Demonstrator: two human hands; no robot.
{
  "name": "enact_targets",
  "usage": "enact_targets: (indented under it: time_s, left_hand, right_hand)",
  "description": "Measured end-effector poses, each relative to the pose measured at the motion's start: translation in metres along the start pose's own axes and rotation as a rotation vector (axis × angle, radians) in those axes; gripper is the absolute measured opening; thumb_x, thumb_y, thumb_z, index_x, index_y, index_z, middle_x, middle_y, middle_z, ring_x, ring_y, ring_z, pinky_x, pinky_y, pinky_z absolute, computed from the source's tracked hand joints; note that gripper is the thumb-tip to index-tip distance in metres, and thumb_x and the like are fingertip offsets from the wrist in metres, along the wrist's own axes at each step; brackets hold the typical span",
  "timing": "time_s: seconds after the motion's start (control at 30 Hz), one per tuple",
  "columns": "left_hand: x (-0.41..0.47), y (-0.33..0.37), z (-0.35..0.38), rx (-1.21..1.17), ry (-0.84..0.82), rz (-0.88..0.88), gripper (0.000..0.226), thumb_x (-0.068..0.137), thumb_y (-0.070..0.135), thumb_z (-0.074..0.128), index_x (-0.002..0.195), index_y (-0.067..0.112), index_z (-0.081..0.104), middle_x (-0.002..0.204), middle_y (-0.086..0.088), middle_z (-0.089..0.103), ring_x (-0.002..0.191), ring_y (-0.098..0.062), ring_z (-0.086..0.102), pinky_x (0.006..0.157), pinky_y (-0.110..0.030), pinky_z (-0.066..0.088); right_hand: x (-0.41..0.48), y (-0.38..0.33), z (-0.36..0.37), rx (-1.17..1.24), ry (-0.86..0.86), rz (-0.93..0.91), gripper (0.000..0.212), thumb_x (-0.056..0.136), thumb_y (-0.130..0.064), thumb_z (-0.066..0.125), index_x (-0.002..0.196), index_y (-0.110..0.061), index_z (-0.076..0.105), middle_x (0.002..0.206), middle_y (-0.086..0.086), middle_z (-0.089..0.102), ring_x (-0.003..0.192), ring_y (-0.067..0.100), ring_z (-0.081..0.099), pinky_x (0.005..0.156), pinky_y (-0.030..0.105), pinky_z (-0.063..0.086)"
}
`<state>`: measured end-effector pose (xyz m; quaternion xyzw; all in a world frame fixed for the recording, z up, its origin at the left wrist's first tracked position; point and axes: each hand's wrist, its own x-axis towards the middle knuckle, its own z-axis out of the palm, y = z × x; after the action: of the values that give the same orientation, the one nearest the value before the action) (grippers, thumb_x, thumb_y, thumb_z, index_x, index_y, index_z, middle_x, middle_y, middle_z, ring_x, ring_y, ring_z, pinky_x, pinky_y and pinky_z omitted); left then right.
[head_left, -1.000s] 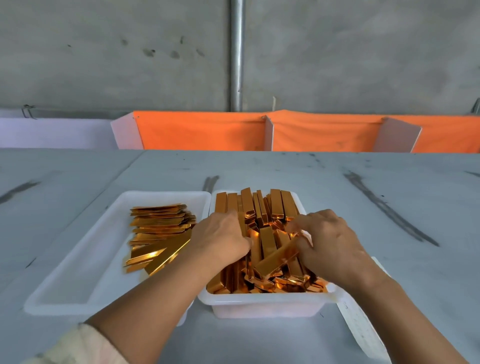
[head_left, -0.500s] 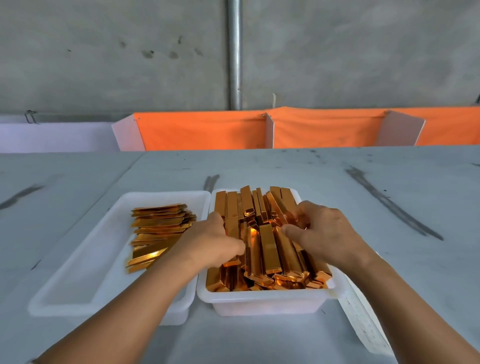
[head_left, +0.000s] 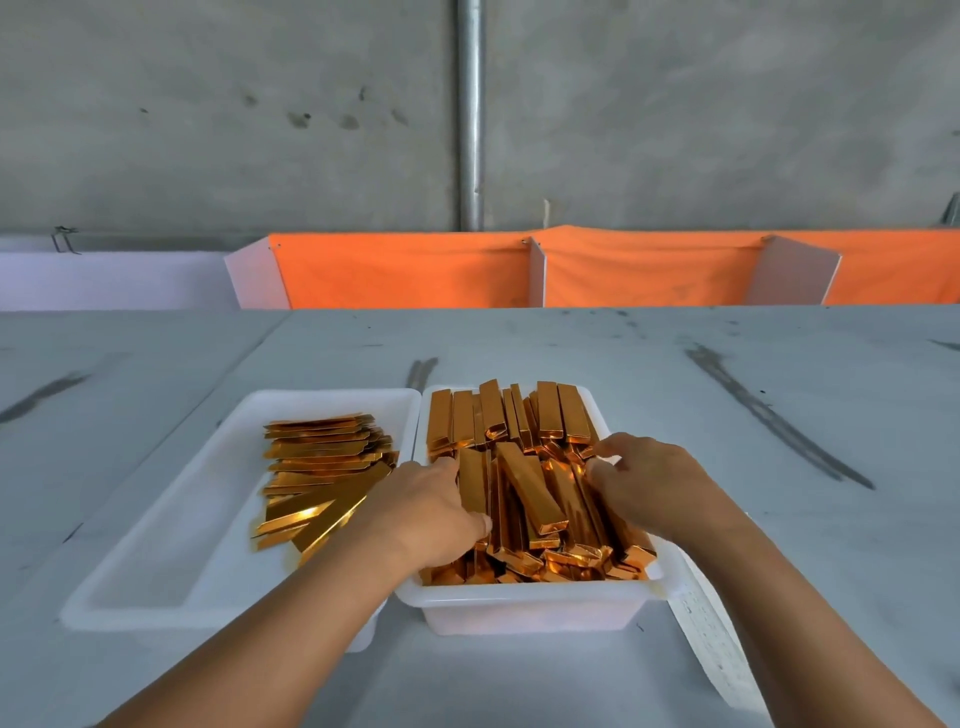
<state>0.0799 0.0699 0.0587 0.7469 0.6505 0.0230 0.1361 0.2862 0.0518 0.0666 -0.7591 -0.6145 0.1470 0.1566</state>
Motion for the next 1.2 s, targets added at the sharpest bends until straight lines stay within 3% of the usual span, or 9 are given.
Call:
enact_targets:
  time_s: [0.13,0.27,0.33,0.43,0.6,0.7,0.97,1.1,1.2]
  left_hand:
    - [0.008,0.003,-0.001,-0.065,0.041,0.020,0.067,0.087,0.054,0.060,0.145,0.028,0.037,0.130,0.000,0.056,0.116,-0.020,0.055,0.086,-0.028,0.047]
    - [0.013,-0.006,-0.007,-0.182,0.049,0.027,0.070,0.084,0.057,0.063,0.143,0.027,0.039,0.128,0.002,0.057,0.115,-0.018,0.055,0.093,-0.032,0.049]
    - [0.010,-0.012,-0.010,-0.240,0.019,0.033,0.079,0.078,0.064,0.064,0.144,0.031,0.035,0.136,0.003,0.051,0.119,-0.015,0.050,0.090,-0.029,0.045]
    - [0.007,-0.015,-0.005,-0.232,0.052,0.061,0.094,0.074,0.076,0.057,0.151,0.038,0.018,0.151,0.004,0.032,0.136,-0.018,0.036,0.102,-0.037,0.040]
    - [0.001,-0.006,0.031,-0.074,0.143,0.291,0.068,0.087,0.077,0.020,0.147,0.052,0.001,0.159,0.016,0.004,0.147,-0.016,0.006,0.115,-0.043,0.019]
    - [0.004,-0.008,0.050,0.042,0.132,0.297,0.068,0.086,0.075,0.005,0.148,0.050,-0.001,0.161,0.013,-0.002,0.148,-0.016,-0.008,0.118,-0.044,0.002]
    - [0.005,-0.014,0.048,-0.152,0.236,0.204,0.080,0.075,0.086,0.009,0.146,0.054,-0.007,0.159,0.017,-0.012,0.148,-0.014,-0.008,0.118,-0.044,0.009]
    - [0.004,-0.015,0.047,-0.085,0.193,0.119,0.089,0.069,0.088,0.002,0.148,0.049,-0.008,0.162,0.010,-0.008,0.149,-0.019,-0.007,0.119,-0.051,0.004]
    - [0.004,-0.014,0.048,-0.083,0.140,0.107,0.089,0.070,0.088,0.005,0.148,0.049,-0.009,0.162,0.009,-0.006,0.149,-0.021,-0.003,0.119,-0.052,0.012]
  right_hand:
    - [-0.002,0.006,0.002,-0.069,-0.064,-0.038,0.032,0.103,-0.034,0.040,0.133,-0.030,0.054,0.137,0.003,0.058,0.113,0.018,0.056,0.083,0.025,0.042]
    - [-0.001,0.012,0.005,-0.039,-0.091,-0.065,0.035,0.103,-0.036,0.041,0.137,-0.035,0.050,0.140,0.000,0.055,0.096,0.011,0.051,0.074,0.020,0.042]
    - [-0.001,0.015,0.005,0.001,-0.062,-0.056,0.037,0.103,-0.040,0.041,0.139,-0.037,0.048,0.142,-0.001,0.054,0.104,0.014,0.054,0.081,0.024,0.046]
    - [-0.002,0.013,0.010,0.051,0.035,-0.094,0.045,0.102,-0.050,0.035,0.145,-0.037,0.042,0.148,-0.001,0.050,0.130,0.021,0.049,0.102,0.035,0.043]
    - [-0.012,-0.002,0.049,-0.038,-0.082,-0.305,0.052,0.101,-0.058,0.012,0.152,-0.049,0.017,0.165,-0.009,0.016,0.152,0.017,0.008,0.124,0.046,0.011]
    - [-0.011,0.000,0.063,-0.172,-0.046,-0.304,0.052,0.102,-0.056,0.008,0.154,-0.048,0.010,0.166,-0.008,0.008,0.153,0.020,0.003,0.123,0.043,0.003]
    - [-0.014,0.006,0.045,0.108,0.040,-0.266,0.053,0.101,-0.058,0.013,0.152,-0.047,0.023,0.165,-0.008,0.016,0.152,0.012,0.009,0.122,0.038,0.014]
    - [-0.010,0.010,0.040,0.092,0.108,-0.128,0.052,0.103,-0.052,0.018,0.152,-0.038,0.030,0.162,-0.003,0.024,0.149,0.019,0.021,0.118,0.040,0.025]
    - [-0.009,0.016,0.044,-0.034,0.074,-0.100,0.049,0.104,-0.048,0.017,0.149,-0.034,0.031,0.161,0.000,0.025,0.147,0.025,0.023,0.117,0.044,0.029]
